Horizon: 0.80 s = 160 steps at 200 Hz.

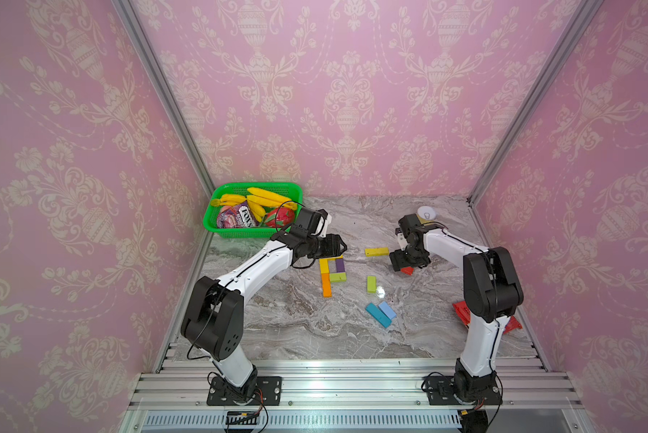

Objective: Assemble the letter p with building blocks
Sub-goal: Pick up the building block from the center of the board.

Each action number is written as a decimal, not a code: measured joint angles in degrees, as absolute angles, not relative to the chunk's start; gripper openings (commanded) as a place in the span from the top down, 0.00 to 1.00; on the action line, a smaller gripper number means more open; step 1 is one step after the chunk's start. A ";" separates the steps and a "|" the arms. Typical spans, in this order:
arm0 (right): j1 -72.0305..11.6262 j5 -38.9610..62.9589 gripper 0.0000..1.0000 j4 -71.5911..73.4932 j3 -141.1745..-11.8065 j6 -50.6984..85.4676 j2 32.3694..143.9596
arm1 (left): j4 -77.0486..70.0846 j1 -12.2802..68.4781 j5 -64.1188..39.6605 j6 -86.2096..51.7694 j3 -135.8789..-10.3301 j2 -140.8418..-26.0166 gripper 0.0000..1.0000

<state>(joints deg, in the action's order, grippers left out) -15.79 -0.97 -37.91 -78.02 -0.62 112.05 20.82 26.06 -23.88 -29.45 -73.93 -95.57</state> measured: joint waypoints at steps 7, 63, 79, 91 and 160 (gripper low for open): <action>-15.59 0.34 0.14 -37.28 -77.43 -1.41 112.05 | 20.80 25.93 -23.90 -29.45 -73.93 -95.57 0.37; -15.33 1.96 0.29 -36.18 -76.84 -3.40 112.84 | 20.62 25.61 -23.90 -29.45 -73.80 -95.57 0.36; -15.35 1.02 0.41 -35.62 -76.55 -3.40 112.86 | 20.62 25.61 -23.90 -29.45 -73.58 -95.55 0.36; -15.33 0.62 0.47 -35.33 -76.47 -2.85 112.86 | 20.58 25.54 -23.90 -29.45 -73.28 -95.53 0.36; -15.81 -1.32 0.76 -33.95 -74.41 0.47 111.42 | 20.62 25.23 -23.92 -29.45 -71.83 -94.91 0.36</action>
